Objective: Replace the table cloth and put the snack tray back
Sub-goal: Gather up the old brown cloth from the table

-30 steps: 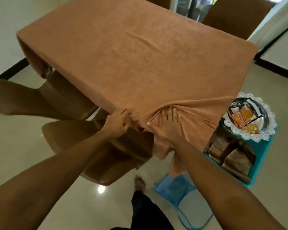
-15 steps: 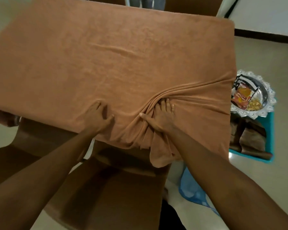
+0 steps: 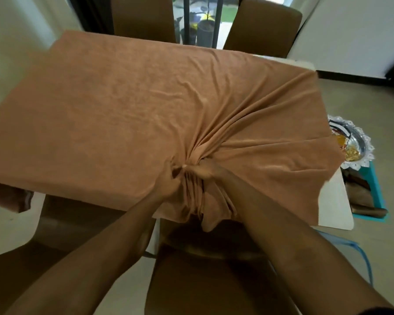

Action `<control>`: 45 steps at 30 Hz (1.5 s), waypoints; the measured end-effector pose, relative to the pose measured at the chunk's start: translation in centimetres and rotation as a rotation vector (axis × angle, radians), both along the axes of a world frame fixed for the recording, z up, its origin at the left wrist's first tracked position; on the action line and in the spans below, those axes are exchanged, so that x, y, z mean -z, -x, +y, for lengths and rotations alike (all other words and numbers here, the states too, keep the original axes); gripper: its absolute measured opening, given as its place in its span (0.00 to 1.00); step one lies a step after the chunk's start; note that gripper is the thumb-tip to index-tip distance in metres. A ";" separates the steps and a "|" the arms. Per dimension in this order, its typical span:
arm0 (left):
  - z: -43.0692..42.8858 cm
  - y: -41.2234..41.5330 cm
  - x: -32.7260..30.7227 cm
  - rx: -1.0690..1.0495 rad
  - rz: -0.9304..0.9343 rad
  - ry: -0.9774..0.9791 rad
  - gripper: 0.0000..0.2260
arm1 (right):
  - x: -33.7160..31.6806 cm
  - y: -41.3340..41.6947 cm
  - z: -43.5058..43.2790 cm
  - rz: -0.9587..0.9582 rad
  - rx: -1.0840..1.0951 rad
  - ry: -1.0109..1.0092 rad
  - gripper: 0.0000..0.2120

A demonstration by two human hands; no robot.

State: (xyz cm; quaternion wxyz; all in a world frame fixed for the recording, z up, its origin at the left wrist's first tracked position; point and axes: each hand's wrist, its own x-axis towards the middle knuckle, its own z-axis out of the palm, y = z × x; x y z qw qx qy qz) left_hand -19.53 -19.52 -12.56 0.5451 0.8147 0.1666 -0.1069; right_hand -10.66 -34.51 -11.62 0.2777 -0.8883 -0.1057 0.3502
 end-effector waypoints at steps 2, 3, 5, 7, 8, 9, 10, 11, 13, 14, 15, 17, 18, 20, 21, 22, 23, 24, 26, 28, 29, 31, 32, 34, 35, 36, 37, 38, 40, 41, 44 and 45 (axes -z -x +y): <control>1.0 0.0 -0.3 0.061 0.022 0.005 0.29 | -1.0 1.2 -1.1 -0.125 0.100 -0.121 0.29; 1.4 -0.2 -0.3 0.085 0.036 -0.002 0.28 | -1.1 1.7 -2.2 -0.224 0.166 -0.149 0.25; 1.7 -0.4 -0.6 0.129 0.021 -0.051 0.25 | -0.2 2.9 -4.7 -0.436 0.357 -0.099 0.20; 1.9 -0.7 -0.9 0.127 -0.070 -0.167 0.22 | 1.0 3.3 -6.8 -0.608 0.578 0.099 0.24; 2.2 -1.0 -0.9 0.103 -0.130 -0.247 0.21 | 1.6 3.1 -7.7 -0.616 0.675 0.202 0.29; 2.7 -1.4 -0.9 0.086 -0.171 -0.337 0.21 | 1.9 2.6 -8.4 -0.578 0.766 0.256 0.35; 3.3 -2.0 -0.7 0.088 -0.174 -0.415 0.22 | 2.0 2.1 -9.1 -0.511 0.847 0.256 0.40; 3.9 -2.3 -0.5 0.103 -0.122 -0.467 0.25 | 2.0 1.6 -9.6 -0.439 0.911 0.218 0.44; 5.3 -2.9 0.0 0.146 -0.005 -0.537 0.32 | 1.9 0.6 -9.6 -0.339 0.946 0.135 0.48; 5.6 -3.0 0.3 0.157 0.025 -0.555 0.36 | 1.9 0.1 -9.1 -0.315 0.919 0.096 0.50; 5.7 -3.3 0.5 0.154 0.037 -0.562 0.37 | 2.0 -0.7 -8.3 -0.302 0.889 0.042 0.51; 5.6 -3.8 0.5 0.136 0.043 -0.565 0.37 | 2.0 -2.2 -5.6 -0.269 0.848 -0.140 0.52; 5.6 -3.9 0.4 0.130 0.042 -0.560 0.36 | 1.3 -2.7 -3.9 -0.221 0.833 -0.275 0.51; 5.5 -4.0 0.1 0.126 0.045 -0.539 0.35 | 0.3 -3.5 -0.3 -0.108 0.766 -0.481 0.49; 5.4 -3.9 -0.2 0.126 0.048 -0.517 0.35 | -0.2 -3.7 1.4 -0.068 0.670 -0.481 0.48; 5.3 -3.8 -0.2 0.125 0.046 -0.487 0.34 | -0.6 -3.8 2.9 -0.086 0.526 -0.407 0.45; 5.5 -3.8 -0.3 0.130 0.042 -0.456 0.34 | -0.6 -3.8 4.3 -0.129 0.386 -0.325 0.41; 5.4 -3.6 -0.3 0.136 0.040 -0.418 0.34 | -0.5 -3.6 5.1 -0.177 0.279 -0.261 0.38; 5.6 -3.7 -0.5 0.138 0.036 -0.369 0.32 | -0.6 -3.8 5.2 -0.264 0.241 -0.285 0.33; 5.7 -3.7 -0.7 0.142 0.018 -0.359 0.32 | -1.1 -4.5 3.7 -0.448 0.358 -0.307 0.26; 5.7 -3.7 -0.7 0.141 0.007 -0.373 0.32 | -1.2 -5.2 2.7 -0.584 0.430 -0.251 0.23; 5.8 -3.7 -0.6 0.148 -0.006 -0.406 0.31 | -1.1 -7.0 0.1 -0.724 0.563 -0.049 0.25; 6.0 -3.8 -0.4 0.149 -0.008 -0.417 0.30 | -0.7 -8.0 -1.0 -0.643 0.656 0.042 0.31; 6.6 -4.0 -0.1 0.151 0.003 -0.421 0.31 | 0.3 -9.0 -2.6 -0.346 0.828 0.113 0.45; 6.8 -4.1 0.0 0.153 0.003 -0.417 0.32 | 0.9 -9.0 -3.0 -0.268 0.823 0.116 0.49; 7.0 -4.2 0.1 0.159 0.004 -0.404 0.34 | 1.4 -8.6 -2.8 -0.253 0.776 0.102 0.51; 7.3 -4.2 0.2 0.167 0.003 -0.387 0.34 | 1.9 -8.4 -1.9 -0.250 0.727 0.063 0.53; 7.6 -4.2 0.3 0.169 0.002 -0.372 0.34 | 1.9 -8.3 -0.6 -0.240 0.692 -0.004 0.54; 8.2 -4.1 0.6 0.162 -0.003 -0.325 0.33 | 0.7 -8.4 3.2 -0.122 0.725 -0.241 0.55; 8.5 -4.1 0.7 0.162 -0.007 -0.292 0.32 | 0.0 -8.6 5.2 -0.027 0.743 -0.354 0.55; 9.3 -4.2 0.4 0.181 0.001 -0.134 0.26 | -1.1 -7.6 11.0 0.025 0.575 -0.383 0.47; 9.7 -4.3 0.2 0.186 0.011 -0.089 0.22 | -0.9 -6.8 12.6 -0.070 0.489 -0.321 0.45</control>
